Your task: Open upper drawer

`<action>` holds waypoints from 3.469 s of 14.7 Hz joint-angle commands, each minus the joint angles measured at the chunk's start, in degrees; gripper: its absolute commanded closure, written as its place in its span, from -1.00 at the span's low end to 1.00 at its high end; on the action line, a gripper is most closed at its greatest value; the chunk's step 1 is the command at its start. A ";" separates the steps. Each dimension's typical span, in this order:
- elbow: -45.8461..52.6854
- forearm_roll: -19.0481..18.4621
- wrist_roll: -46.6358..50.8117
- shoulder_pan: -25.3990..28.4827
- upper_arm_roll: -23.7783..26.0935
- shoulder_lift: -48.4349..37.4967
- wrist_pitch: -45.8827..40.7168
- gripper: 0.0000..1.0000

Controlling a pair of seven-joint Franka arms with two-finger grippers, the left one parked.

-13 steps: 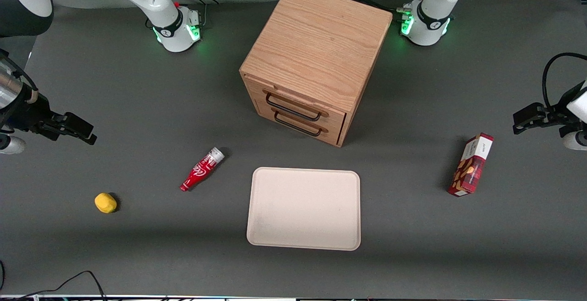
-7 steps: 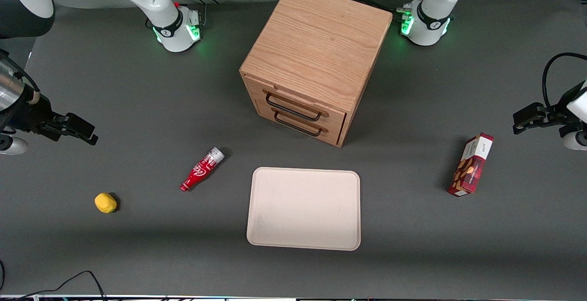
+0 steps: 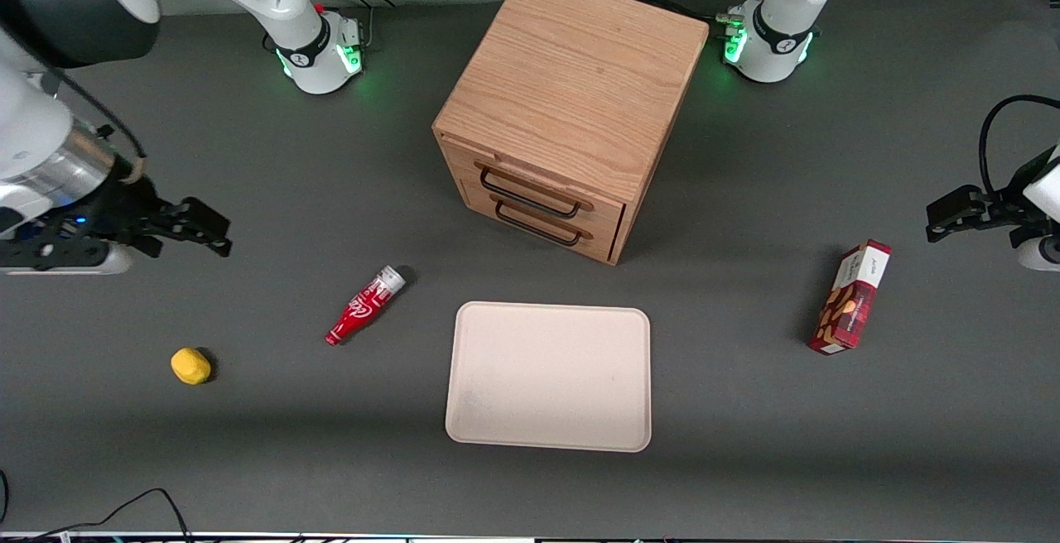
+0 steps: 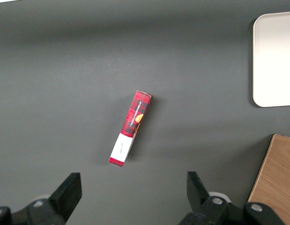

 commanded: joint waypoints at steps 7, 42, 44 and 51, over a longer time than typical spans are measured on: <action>5.36 -4.95 -13.13 1.83 13.87 8.11 -0.46 -1.00; 4.67 -5.30 -29.23 5.61 31.99 26.41 13.24 -1.00; 4.14 -5.82 -29.23 5.61 31.99 26.58 14.21 -1.00; 3.43 -9.51 -29.23 5.35 31.91 27.64 15.97 -1.00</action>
